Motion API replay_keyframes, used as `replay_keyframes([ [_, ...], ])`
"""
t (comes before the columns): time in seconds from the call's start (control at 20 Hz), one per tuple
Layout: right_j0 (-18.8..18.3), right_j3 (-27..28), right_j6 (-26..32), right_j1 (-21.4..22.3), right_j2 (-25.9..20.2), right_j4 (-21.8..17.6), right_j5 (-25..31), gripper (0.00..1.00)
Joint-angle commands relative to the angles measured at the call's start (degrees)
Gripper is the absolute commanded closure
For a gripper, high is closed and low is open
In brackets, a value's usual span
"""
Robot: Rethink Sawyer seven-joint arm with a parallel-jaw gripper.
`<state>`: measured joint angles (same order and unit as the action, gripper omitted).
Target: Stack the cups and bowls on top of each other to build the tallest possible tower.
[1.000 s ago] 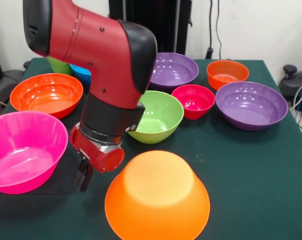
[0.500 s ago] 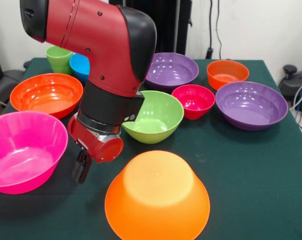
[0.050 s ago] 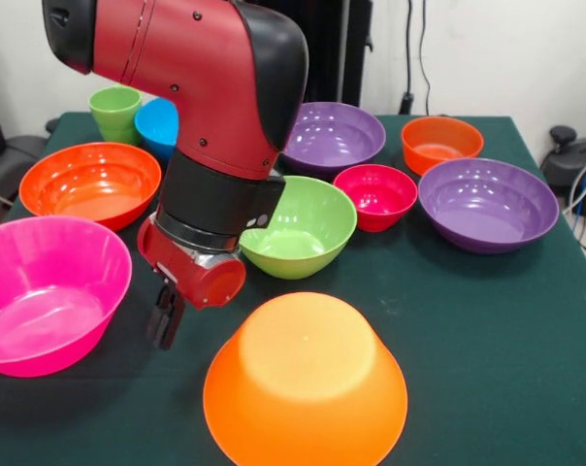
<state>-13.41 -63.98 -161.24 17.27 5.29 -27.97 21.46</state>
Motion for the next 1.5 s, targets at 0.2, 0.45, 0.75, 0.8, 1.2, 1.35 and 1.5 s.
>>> replay_keyframes([
  [0.2, -0.5, -5.7, 11.9, 1.0, -10.2, 1.7, 8.7, 1.0],
  [0.45, -0.9, -6.8, 11.6, 1.8, -12.1, 2.4, 9.3, 1.0],
  [0.75, 0.1, -7.2, 10.4, 2.3, -12.1, 3.0, 10.2, 1.0],
  [0.8, 0.3, -7.4, 10.0, 2.4, -12.1, 3.0, 10.0, 1.0],
  [1.2, 0.6, -9.1, 9.5, 3.5, -11.9, 3.1, 11.1, 1.0],
  [1.35, 0.3, -9.7, 9.8, 3.7, -12.0, 3.0, 11.2, 1.0],
  [1.5, 0.0, -9.9, 10.1, 3.9, -12.2, 3.0, 11.4, 1.0],
])
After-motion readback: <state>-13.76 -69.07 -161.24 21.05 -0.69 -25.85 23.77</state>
